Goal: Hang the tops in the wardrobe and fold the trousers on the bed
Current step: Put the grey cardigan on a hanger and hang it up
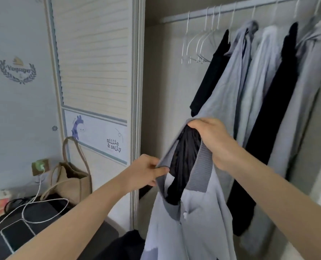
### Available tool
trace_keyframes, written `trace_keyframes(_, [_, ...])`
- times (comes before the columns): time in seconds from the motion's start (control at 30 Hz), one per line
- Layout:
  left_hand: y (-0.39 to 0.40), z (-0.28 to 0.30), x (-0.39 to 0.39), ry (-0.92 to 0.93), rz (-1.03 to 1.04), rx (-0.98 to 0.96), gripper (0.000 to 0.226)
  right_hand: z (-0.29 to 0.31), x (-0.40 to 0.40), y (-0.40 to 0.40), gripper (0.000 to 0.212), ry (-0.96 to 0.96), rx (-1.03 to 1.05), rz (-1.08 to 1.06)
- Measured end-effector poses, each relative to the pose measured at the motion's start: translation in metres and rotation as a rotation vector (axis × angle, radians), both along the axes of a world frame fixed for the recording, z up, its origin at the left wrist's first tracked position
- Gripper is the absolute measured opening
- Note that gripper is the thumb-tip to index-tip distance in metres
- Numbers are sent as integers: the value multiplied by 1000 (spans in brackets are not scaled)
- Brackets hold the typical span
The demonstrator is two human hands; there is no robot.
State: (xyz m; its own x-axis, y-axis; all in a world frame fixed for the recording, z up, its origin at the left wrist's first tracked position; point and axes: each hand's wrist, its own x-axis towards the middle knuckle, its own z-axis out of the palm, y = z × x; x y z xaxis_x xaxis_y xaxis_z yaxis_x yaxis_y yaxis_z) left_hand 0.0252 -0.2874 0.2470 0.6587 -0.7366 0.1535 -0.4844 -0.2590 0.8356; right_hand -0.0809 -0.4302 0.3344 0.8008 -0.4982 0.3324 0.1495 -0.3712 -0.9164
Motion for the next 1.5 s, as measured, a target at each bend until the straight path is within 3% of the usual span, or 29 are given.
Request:
trace_keyframes(0.13, [-14, -1, 17, -47, -6, 138, 39, 10, -9, -1, 27, 24, 14, -47])
trace_keyframes(0.2, [-16, 9, 24, 105, 3, 67, 31, 16, -18, -5, 13, 10, 26, -108])
trace_keyframes(0.3, [-16, 25, 34, 418, -3, -110, 29, 15, -30, -18, 28, -47, 1, -194])
trace_keyframes(0.43, [-9, 34, 38, 806, -33, -261, 18, -4, -36, -33, 46, 0, -194, -310])
trace_keyframes(0.57, [4, 48, 53, 909, -114, -297, 23, -26, -34, -64, 36, 52, -45, -418])
trace_keyframes(0.73, [-1, 57, 70, 845, 24, -474, 14, -35, -18, -59, 22, 132, -129, -367])
trace_keyframes(0.87, [-3, 67, 82, 818, 67, -571, 21, -37, 6, -48, 24, 196, -376, -344])
trace_keyframes(0.93, [-7, 76, 88, 720, 110, -554, 22, -38, 21, -43, 9, 194, -463, -324])
trace_keyframes(1.1, [-20, 96, 112, 407, 197, -454, 23, -21, 62, -41, 14, 320, -666, -260])
trace_keyframes(1.17, [-23, 102, 124, 287, 185, -468, 27, -6, 74, -44, 17, 334, -626, -206])
trace_keyframes(1.27, [-31, 106, 143, 62, 170, -486, 26, 34, 98, -57, 18, 186, -616, -248])
trace_keyframes(1.5, [-62, 101, 179, -237, 19, -513, 28, 161, 166, -99, 24, -197, -994, -616])
